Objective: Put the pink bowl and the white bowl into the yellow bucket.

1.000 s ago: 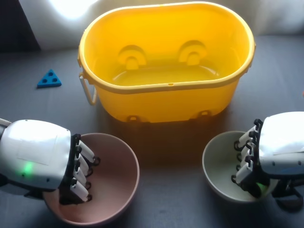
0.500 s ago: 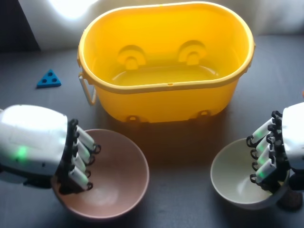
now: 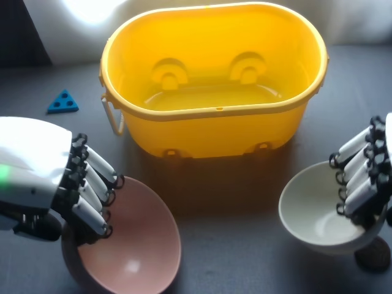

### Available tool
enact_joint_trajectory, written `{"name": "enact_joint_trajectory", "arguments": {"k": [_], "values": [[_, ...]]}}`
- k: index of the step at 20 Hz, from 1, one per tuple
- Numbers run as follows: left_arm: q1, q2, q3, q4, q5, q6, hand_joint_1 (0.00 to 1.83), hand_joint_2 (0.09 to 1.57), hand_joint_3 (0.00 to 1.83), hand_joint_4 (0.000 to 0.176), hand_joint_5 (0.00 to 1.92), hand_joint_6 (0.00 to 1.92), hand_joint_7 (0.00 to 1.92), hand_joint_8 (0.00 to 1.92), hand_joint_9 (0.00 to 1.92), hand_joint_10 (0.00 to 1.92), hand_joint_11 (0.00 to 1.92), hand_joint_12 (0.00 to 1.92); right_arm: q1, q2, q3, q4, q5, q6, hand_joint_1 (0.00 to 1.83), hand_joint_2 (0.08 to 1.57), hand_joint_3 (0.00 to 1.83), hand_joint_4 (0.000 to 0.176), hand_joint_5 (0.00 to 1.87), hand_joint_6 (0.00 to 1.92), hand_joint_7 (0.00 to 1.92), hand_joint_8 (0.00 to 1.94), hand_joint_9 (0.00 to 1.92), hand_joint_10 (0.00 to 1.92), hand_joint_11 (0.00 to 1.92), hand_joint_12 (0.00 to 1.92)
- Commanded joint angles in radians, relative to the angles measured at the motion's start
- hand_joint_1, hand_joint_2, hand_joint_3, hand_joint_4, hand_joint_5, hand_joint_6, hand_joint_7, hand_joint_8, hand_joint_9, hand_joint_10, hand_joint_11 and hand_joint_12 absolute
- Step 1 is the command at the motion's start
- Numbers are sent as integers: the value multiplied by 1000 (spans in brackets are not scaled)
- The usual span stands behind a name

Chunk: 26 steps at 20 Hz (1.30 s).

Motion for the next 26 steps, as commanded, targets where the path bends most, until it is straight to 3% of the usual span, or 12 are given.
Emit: {"name": "enact_joint_trajectory", "arguments": {"k": [1,4,6,7,10,13,18,21,24,26], "values": [[-12,18,5,-91,-88,-12,1362,1151,1,0,787,1315,969,987,847,1170,659,997,15,13,18,67,82,23,1372,1124,2,0,904,994,984,1072,865,1223,604,1344],[-34,27,8,-105,-115,-44,1359,1161,1,0,759,1353,951,1010,842,1184,647,990,30,13,52,67,109,52,1368,1137,0,0,884,1049,967,1079,834,1262,591,1356],[-46,29,26,-155,-132,-76,1366,1136,0,0,830,1243,998,955,869,1144,682,987,41,19,63,67,122,56,1371,1122,0,0,905,1036,1004,1015,860,1207,625,1318],[-50,29,36,-171,-138,-89,1367,1135,0,0,835,1236,999,956,868,1142,681,987,49,23,66,67,133,62,1365,1142,4,0,864,1104,955,1086,816,1274,578,1354],[-68,33,55,-208,-184,-127,1364,1143,1,0,814,1281,984,972,851,1156,664,1012,127,33,67,28,149,123,1372,1121,0,0,910,1043,1004,998,857,1210,610,1315],[-92,40,61,-232,-212,-144,1363,1149,1,0,791,1318,972,995,852,1145,665,1006,182,42,69,18,162,156,1368,1132,1,0,884,1087,986,1043,835,1229,576,1333],[-115,33,97,-301,-215,-177,1361,1153,0,0,773,1329,972,973,856,1171,619,1057,239,54,72,-11,174,182,1371,1125,1,0,904,1055,1005,985,838,1241,577,1324],[-138,30,108,-338,-215,-195,1365,1141,0,0,802,1270,999,960,868,1148,639,1042,280,55,81,-28,175,208,1359,1161,0,0,823,1176,925,1096,794,1332,544,1383],[-160,23,120,-355,-215,-209,1364,1148,0,0,790,1280,981,1005,858,1161,654,1036,320,55,93,-43,175,225,1373,1123,0,0,895,1057,1022,967,861,1218,612,1338],[-176,16,134,-376,-217,-218,1363,1149,0,0,787,1315,979,984,856,1152,651,1035,338,55,100,-45,173,229,1368,1138,2,0,853,1108,968,1038,845,1277,560,1370]]}}
